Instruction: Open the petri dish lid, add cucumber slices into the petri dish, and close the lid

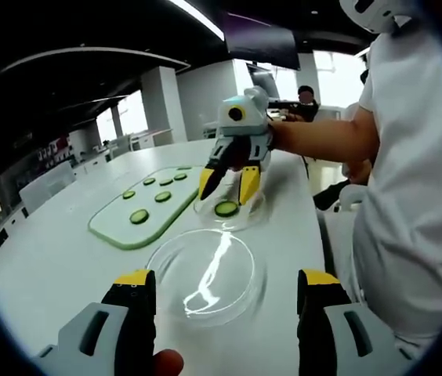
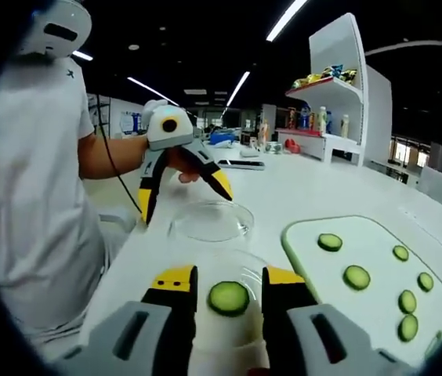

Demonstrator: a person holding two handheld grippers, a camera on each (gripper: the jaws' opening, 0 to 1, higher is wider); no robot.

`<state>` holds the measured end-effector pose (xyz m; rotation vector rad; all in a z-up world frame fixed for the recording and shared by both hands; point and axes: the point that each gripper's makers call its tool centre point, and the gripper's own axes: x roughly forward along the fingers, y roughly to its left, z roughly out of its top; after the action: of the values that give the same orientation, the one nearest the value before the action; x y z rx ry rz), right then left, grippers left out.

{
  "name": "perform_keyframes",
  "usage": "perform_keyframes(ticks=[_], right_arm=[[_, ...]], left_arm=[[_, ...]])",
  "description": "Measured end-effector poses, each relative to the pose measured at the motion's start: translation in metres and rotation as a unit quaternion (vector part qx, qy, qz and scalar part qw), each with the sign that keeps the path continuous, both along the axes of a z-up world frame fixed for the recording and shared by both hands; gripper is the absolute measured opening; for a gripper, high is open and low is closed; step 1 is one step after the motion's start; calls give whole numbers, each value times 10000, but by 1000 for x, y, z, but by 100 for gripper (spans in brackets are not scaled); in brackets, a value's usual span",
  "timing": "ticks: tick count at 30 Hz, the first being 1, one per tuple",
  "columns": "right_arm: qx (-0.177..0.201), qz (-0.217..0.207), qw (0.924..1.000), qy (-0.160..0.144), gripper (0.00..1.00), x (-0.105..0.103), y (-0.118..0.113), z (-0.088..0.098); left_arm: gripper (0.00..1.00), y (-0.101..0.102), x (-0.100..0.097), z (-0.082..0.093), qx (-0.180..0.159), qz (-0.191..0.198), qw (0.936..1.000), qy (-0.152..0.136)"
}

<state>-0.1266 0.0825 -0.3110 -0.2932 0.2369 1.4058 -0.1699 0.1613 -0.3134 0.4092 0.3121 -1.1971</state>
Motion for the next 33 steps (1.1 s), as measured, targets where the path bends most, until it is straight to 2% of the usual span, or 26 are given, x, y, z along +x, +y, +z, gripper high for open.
perform_keyframes(ticks=[6, 9, 13, 16, 19, 25, 33], right_arm=[[18, 47, 10000, -3, 33, -2, 0, 1], [293, 80, 9995, 9, 40, -3, 3, 10], [399, 94, 9992, 20, 43, -3, 5, 14], [408, 96, 9991, 2, 50, -3, 7, 13], [456, 83, 9989, 9, 51, -3, 10, 13], [547, 71, 9985, -10, 58, -2, 14, 15], [440, 138, 9989, -75, 66, -4, 21, 12]], left_arm=[[73, 0, 0, -1, -30, 18, 10000, 47], [73, 2, 3, -1, -22, 82, 10000, 22], [75, 4, 5, -1, -31, 131, 9999, 20], [78, 4, 6, 0, -41, 144, 9999, 27], [81, 4, 8, 2, -111, 205, 9997, 47], [82, 6, 14, 9, -316, 346, 9989, 24], [86, 11, 18, 5, -270, 442, 9987, -1]])
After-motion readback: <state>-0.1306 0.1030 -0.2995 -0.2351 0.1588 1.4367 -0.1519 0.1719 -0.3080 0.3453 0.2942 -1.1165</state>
